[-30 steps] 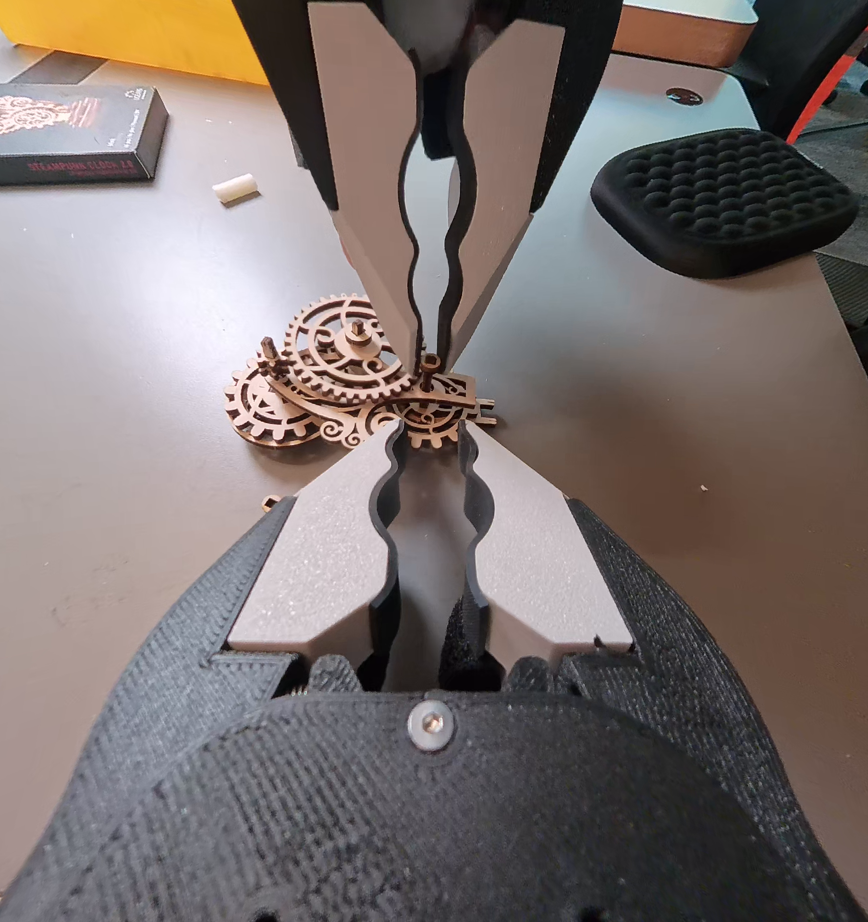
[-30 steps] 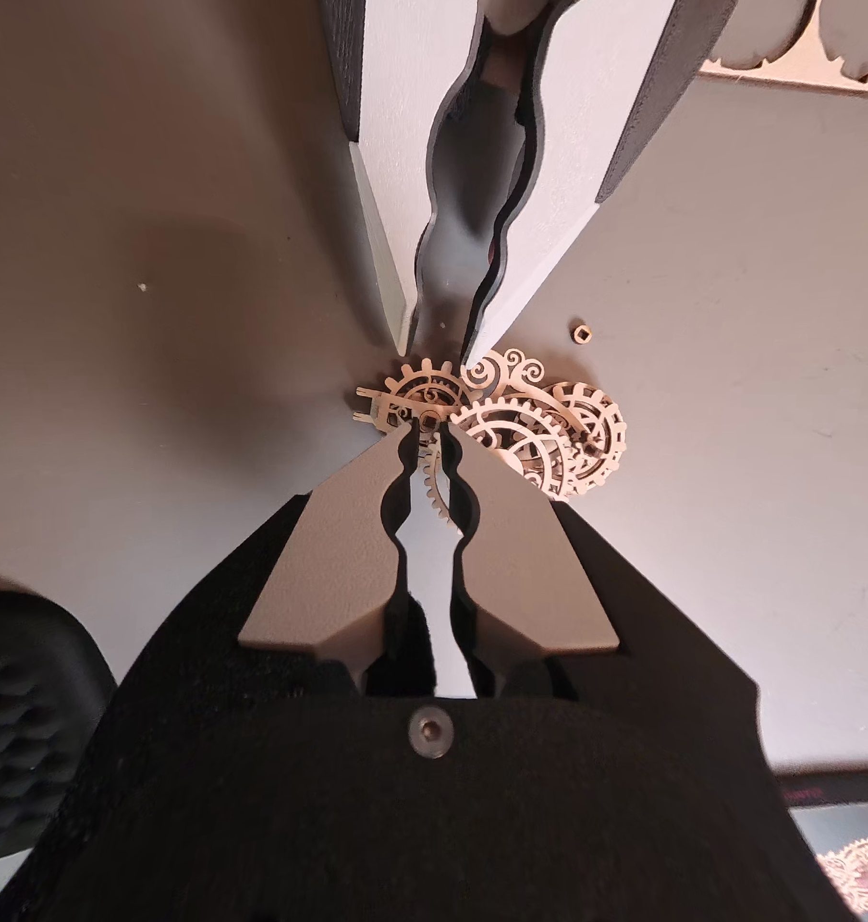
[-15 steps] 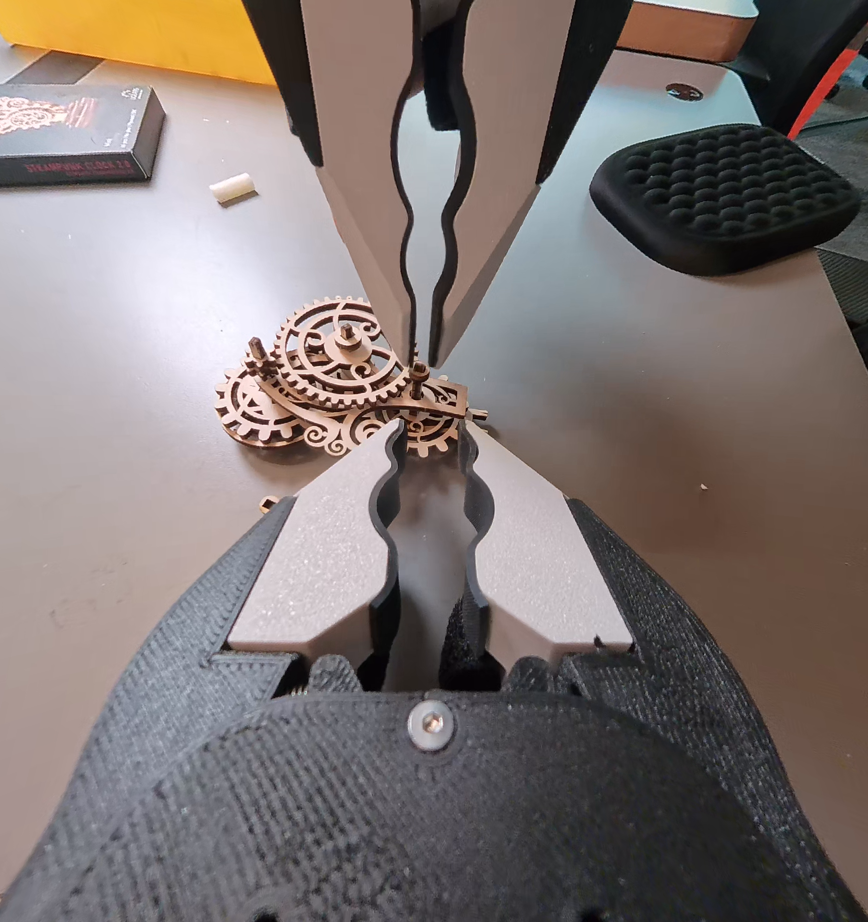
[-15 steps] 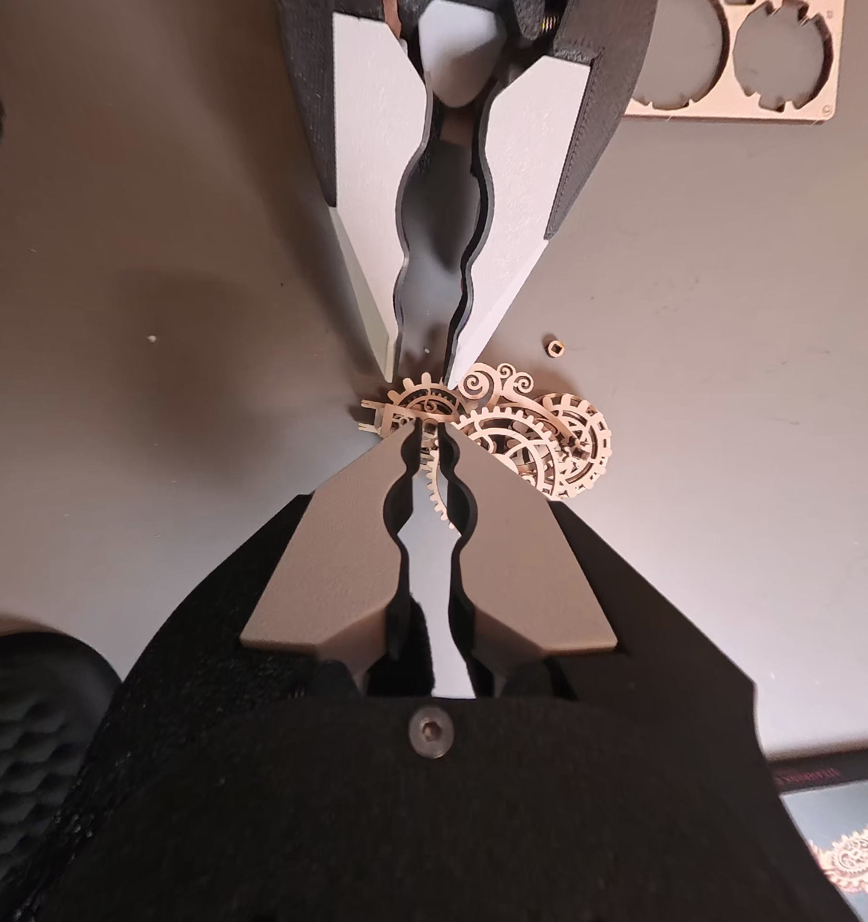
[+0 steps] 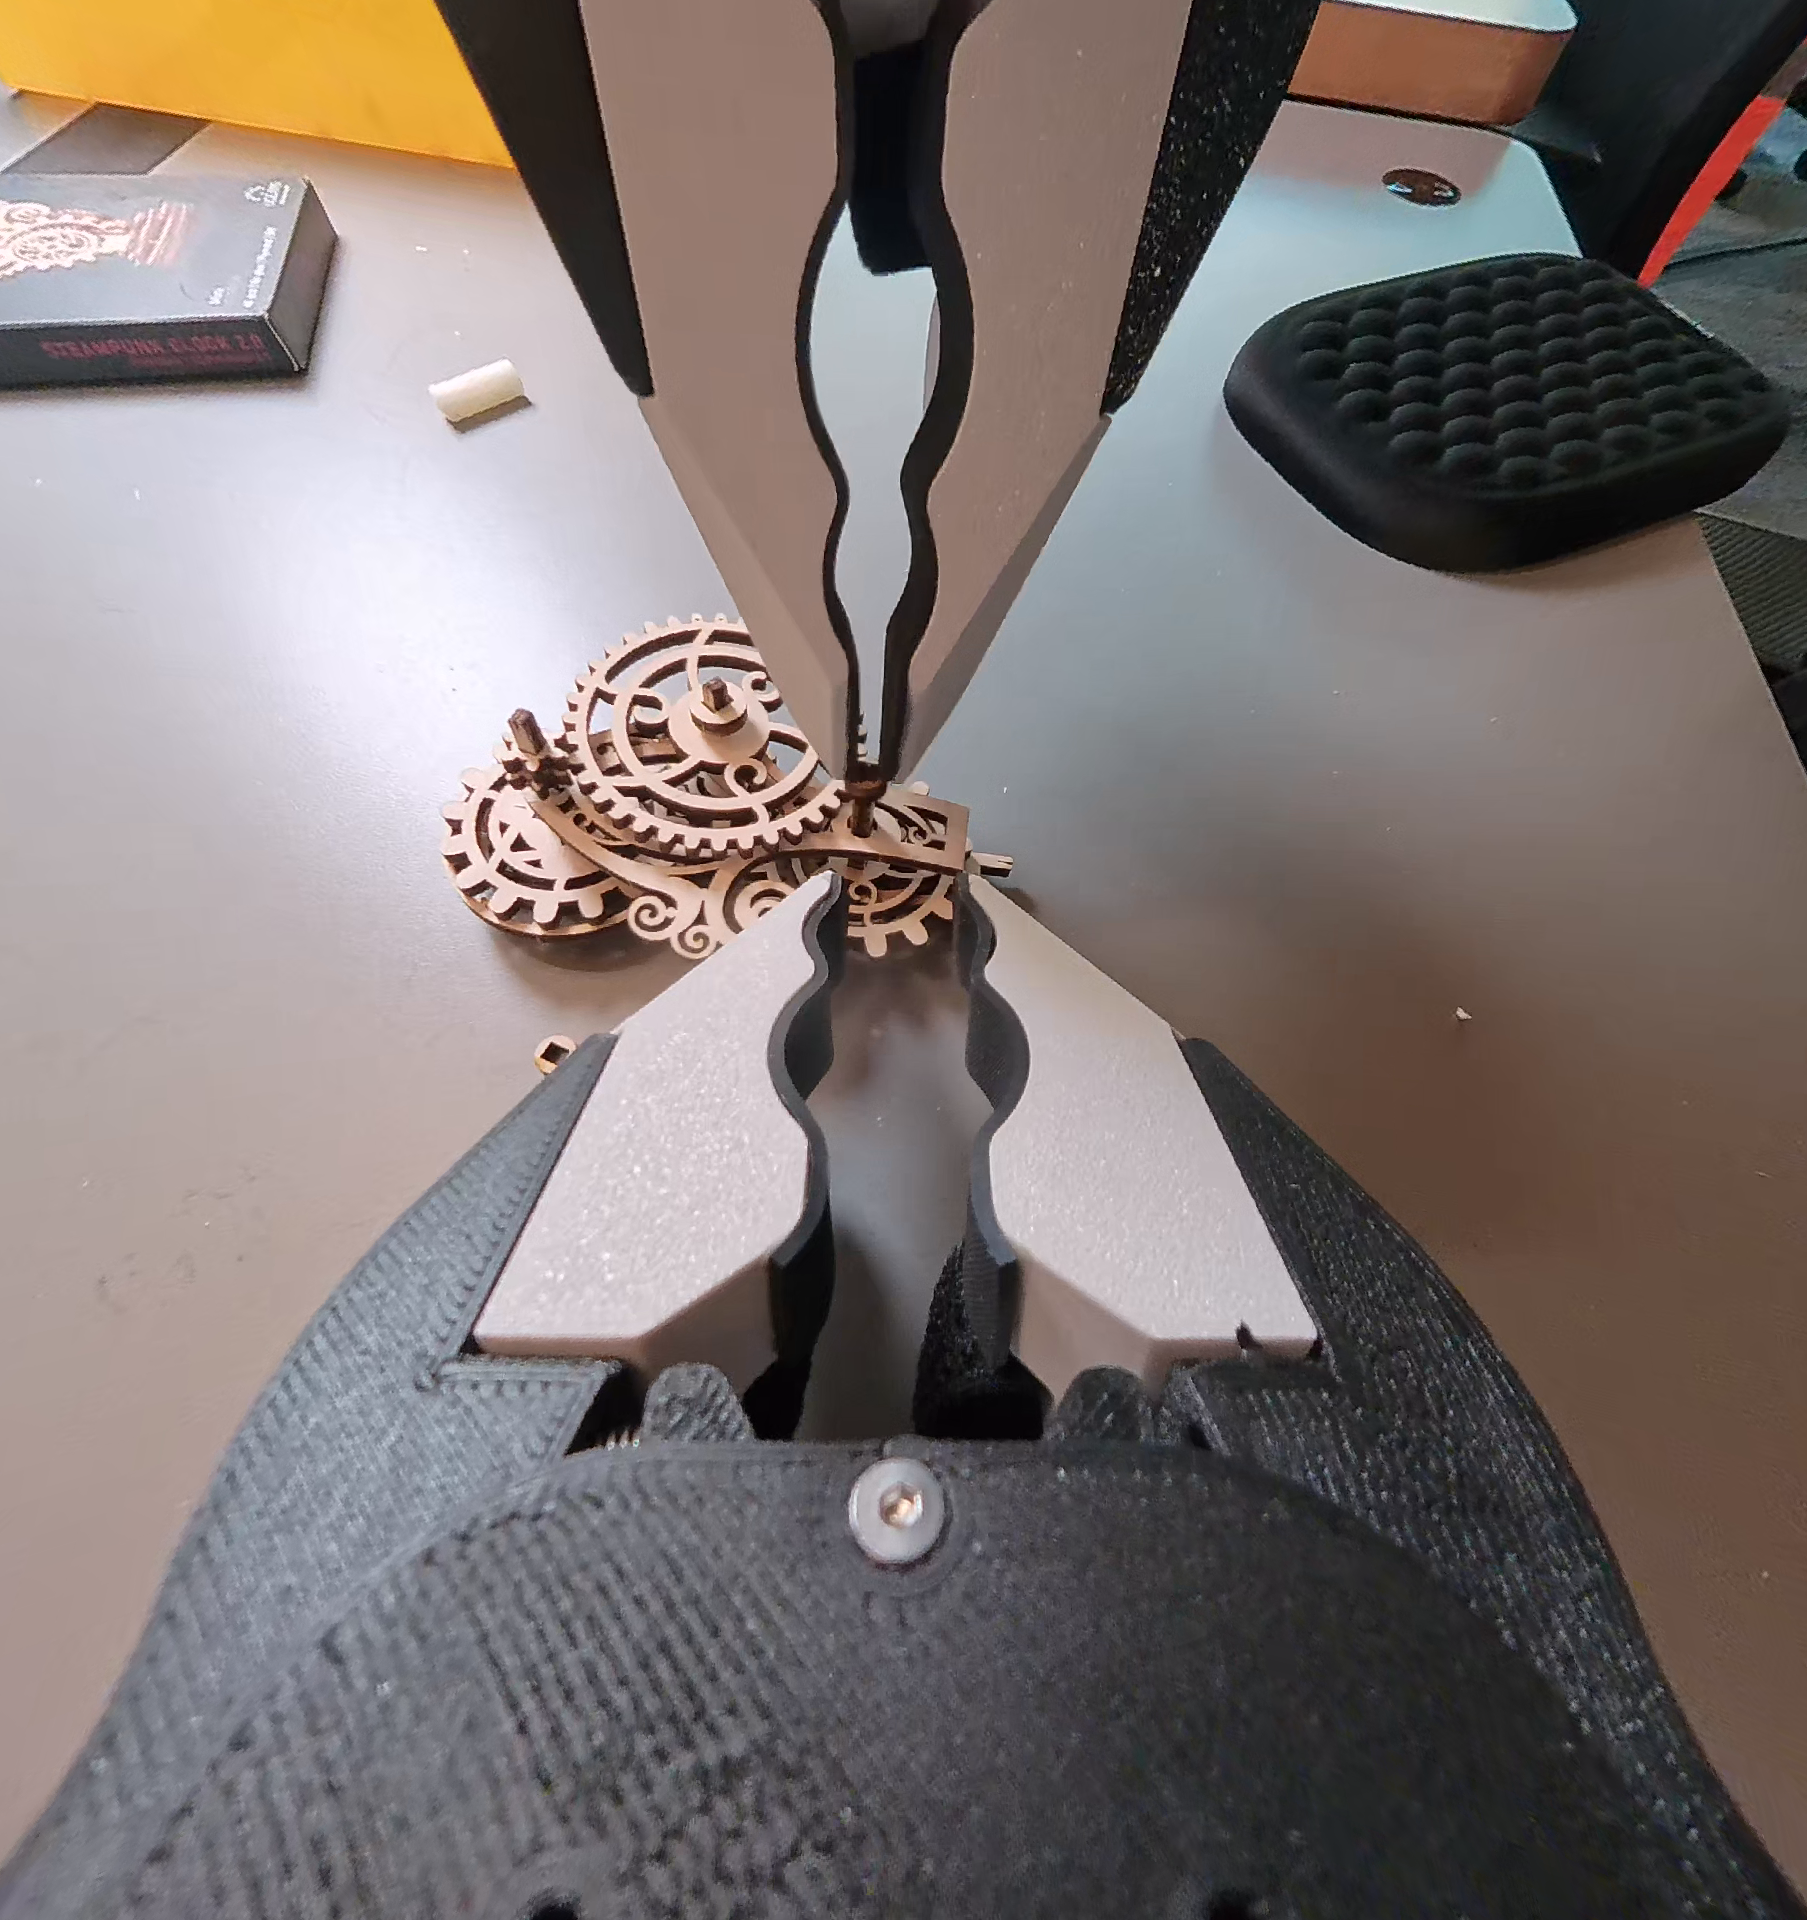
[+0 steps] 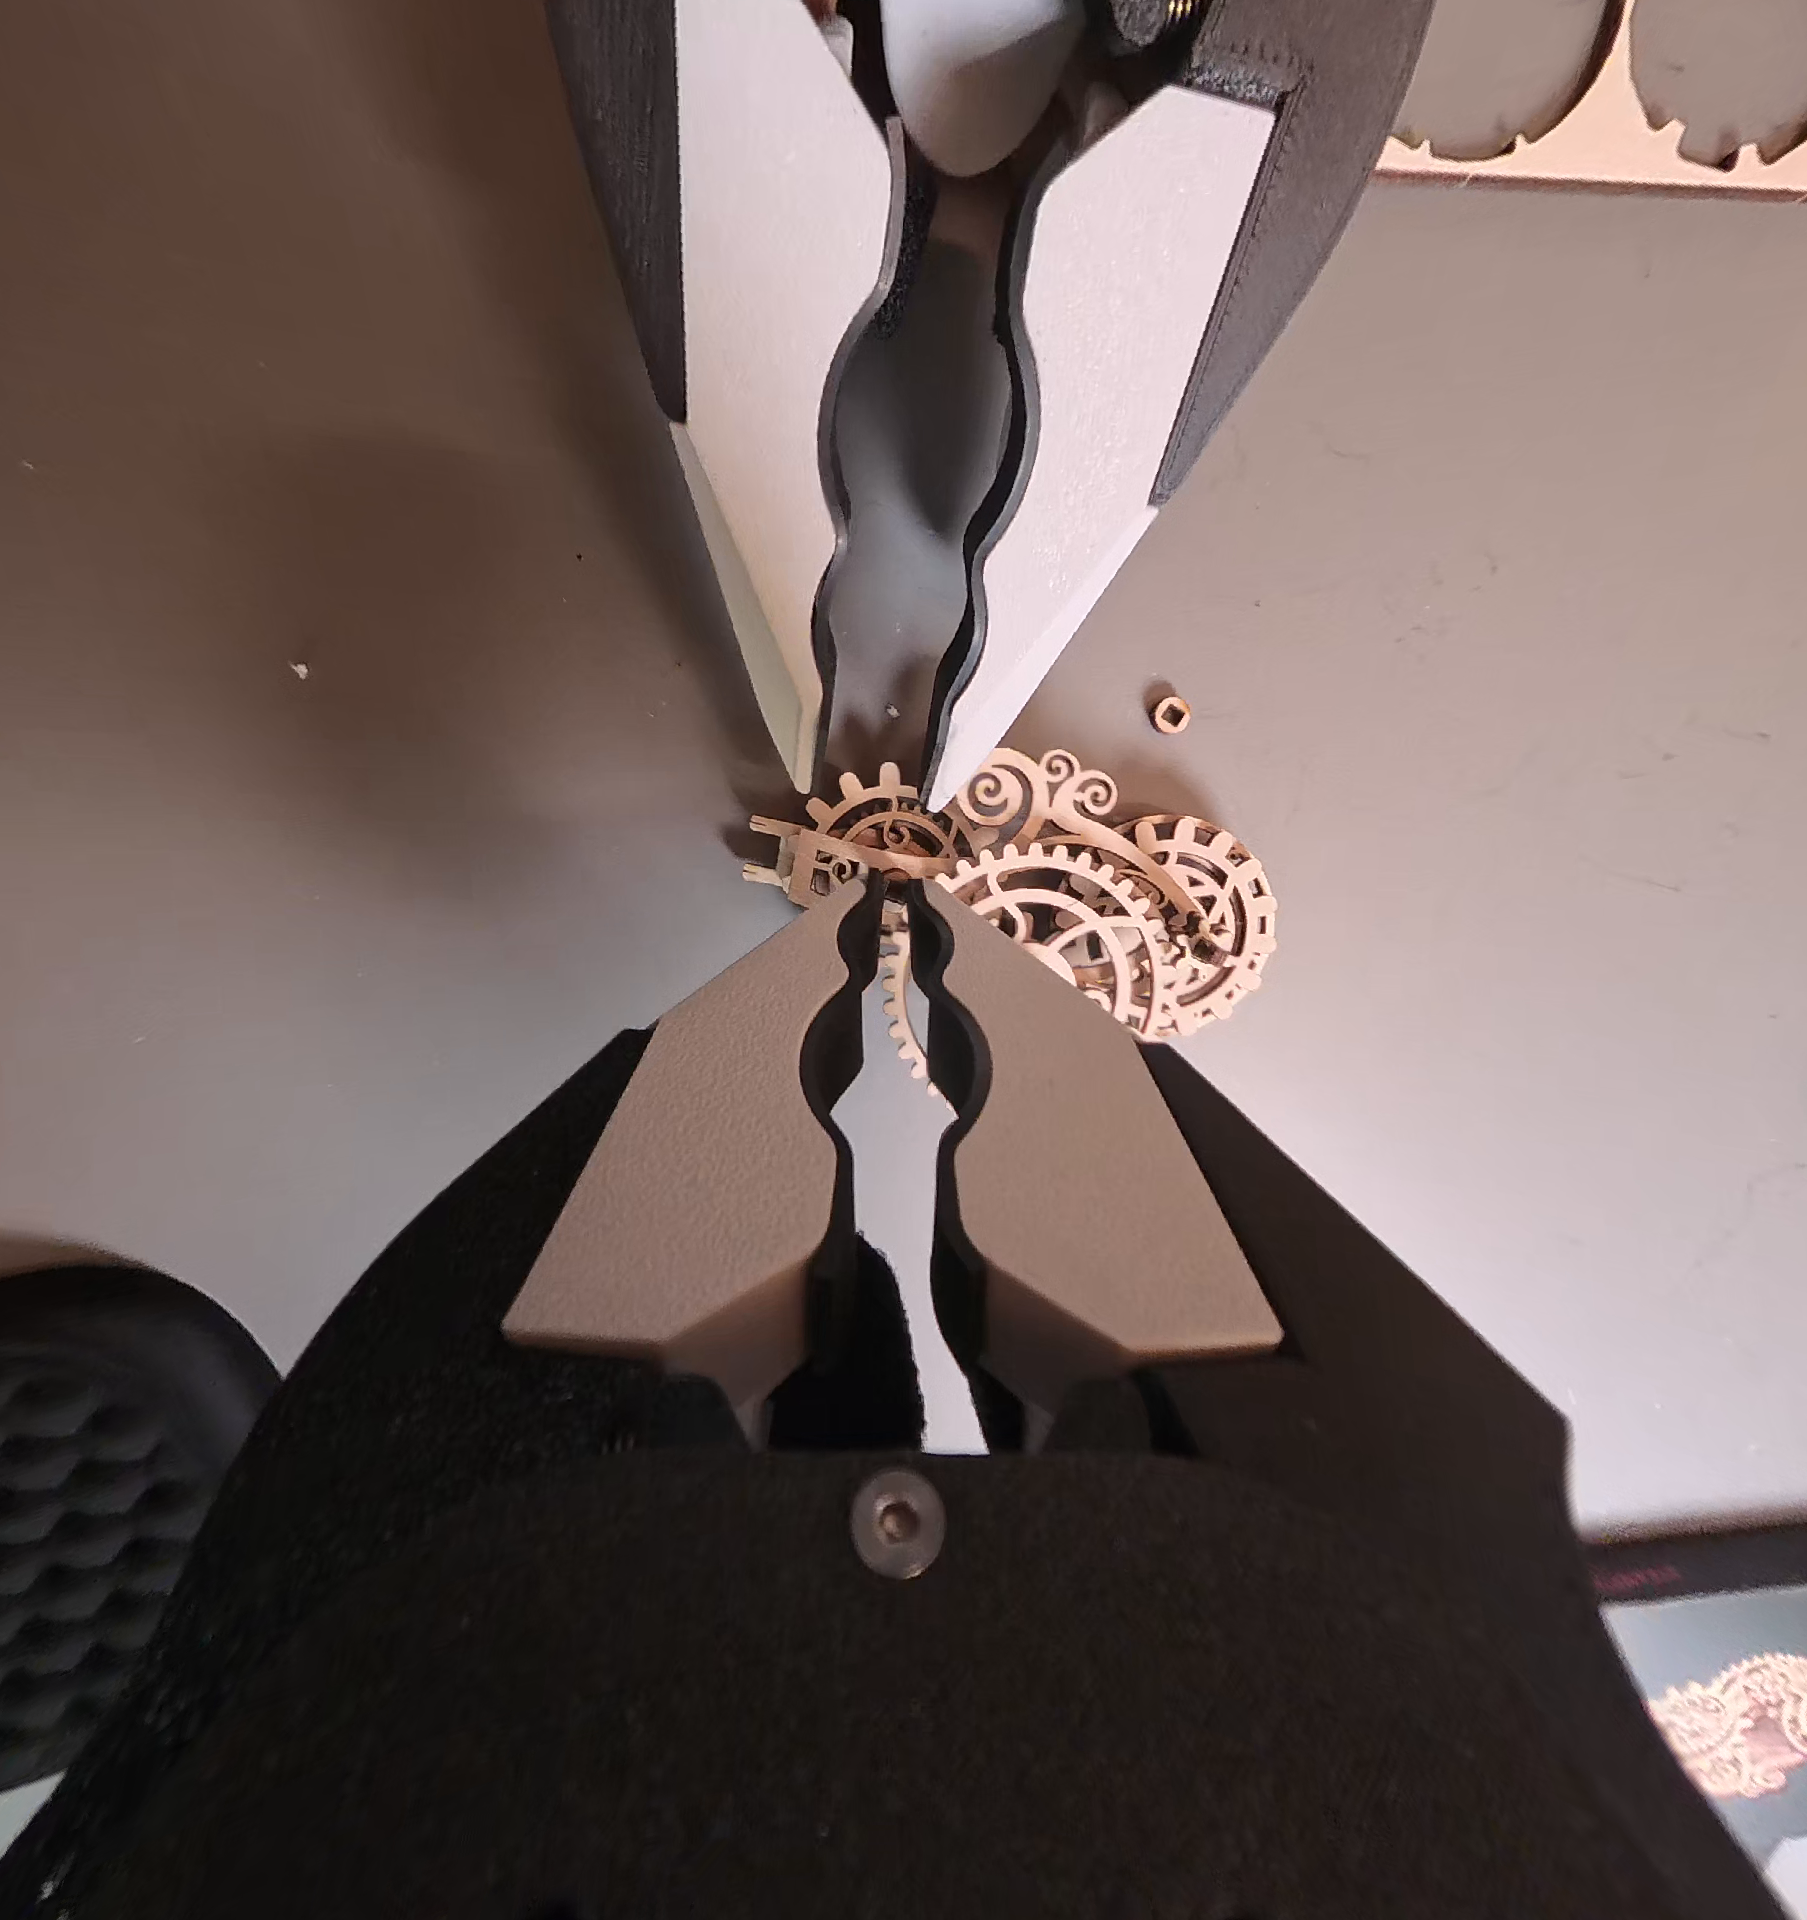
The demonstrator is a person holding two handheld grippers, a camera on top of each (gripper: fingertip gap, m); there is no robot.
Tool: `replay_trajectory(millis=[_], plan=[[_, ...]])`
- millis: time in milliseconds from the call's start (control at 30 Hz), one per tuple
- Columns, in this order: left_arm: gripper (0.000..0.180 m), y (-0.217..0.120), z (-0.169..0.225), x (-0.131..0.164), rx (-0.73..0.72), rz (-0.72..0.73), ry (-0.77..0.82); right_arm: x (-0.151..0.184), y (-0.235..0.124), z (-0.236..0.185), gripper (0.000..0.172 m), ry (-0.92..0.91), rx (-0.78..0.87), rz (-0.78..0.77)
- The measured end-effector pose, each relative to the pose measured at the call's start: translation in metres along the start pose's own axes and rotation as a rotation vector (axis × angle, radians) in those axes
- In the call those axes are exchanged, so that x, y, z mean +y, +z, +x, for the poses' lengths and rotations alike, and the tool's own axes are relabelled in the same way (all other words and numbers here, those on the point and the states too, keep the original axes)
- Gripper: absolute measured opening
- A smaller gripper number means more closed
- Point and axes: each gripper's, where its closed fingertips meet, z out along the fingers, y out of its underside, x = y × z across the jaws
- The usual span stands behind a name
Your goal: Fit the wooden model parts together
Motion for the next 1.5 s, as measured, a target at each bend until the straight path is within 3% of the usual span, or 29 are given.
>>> replay_trajectory(millis=[533,1500], plan=[[0.018,0.0044,0.0000,0.0027,-0.026,-0.031,0.013,0.0005,0.0040,-0.0016,0.004,-0.004,-0.014,-0.101],[0.018,0.0046,-0.0012,0.0024,-0.033,-0.031,0.011,0.0034,0.0042,0.0005,0.004,-0.044,-0.016,-0.151]])
